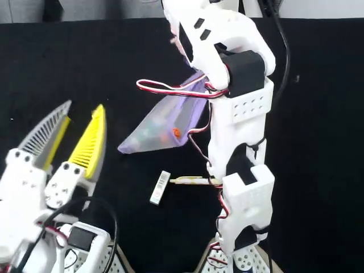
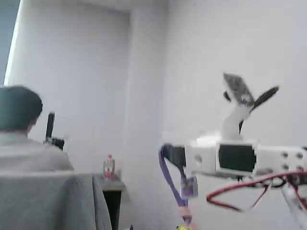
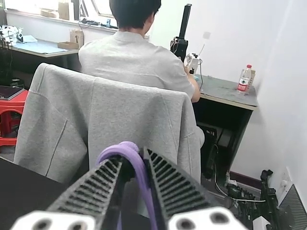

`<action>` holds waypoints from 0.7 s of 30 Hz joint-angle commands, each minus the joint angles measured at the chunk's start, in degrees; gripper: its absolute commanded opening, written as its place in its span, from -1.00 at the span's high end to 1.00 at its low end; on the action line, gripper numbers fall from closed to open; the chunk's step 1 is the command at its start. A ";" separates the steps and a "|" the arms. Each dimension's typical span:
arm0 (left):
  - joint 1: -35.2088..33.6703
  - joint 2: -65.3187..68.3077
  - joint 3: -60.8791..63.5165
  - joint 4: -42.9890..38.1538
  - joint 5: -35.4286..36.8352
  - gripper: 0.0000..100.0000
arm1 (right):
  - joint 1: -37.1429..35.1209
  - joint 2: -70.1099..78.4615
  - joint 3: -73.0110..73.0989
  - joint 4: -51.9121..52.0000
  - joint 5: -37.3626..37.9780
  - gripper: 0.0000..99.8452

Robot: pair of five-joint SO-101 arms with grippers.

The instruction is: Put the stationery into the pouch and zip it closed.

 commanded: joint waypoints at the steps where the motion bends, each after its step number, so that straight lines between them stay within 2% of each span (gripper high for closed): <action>1: 3.03 0.79 5.23 7.47 -2.55 0.68 | 0.44 -0.13 -1.80 -1.85 -0.44 0.98; 5: 11.65 0.70 21.67 7.74 -11.78 0.68 | 0.35 -0.13 -1.89 -1.85 -0.44 0.98; 7: 15.16 0.70 29.85 5.36 -13.10 0.68 | 0.35 -0.13 -1.89 -1.85 -0.44 0.98; 13: 17.27 0.79 50.68 -9.85 -5.45 0.67 | 0.35 -0.13 -1.89 -1.85 -0.44 0.98; 21: 16.92 5.01 53.76 -12.13 -5.10 0.67 | 0.35 -0.13 -1.80 -1.85 -0.35 0.98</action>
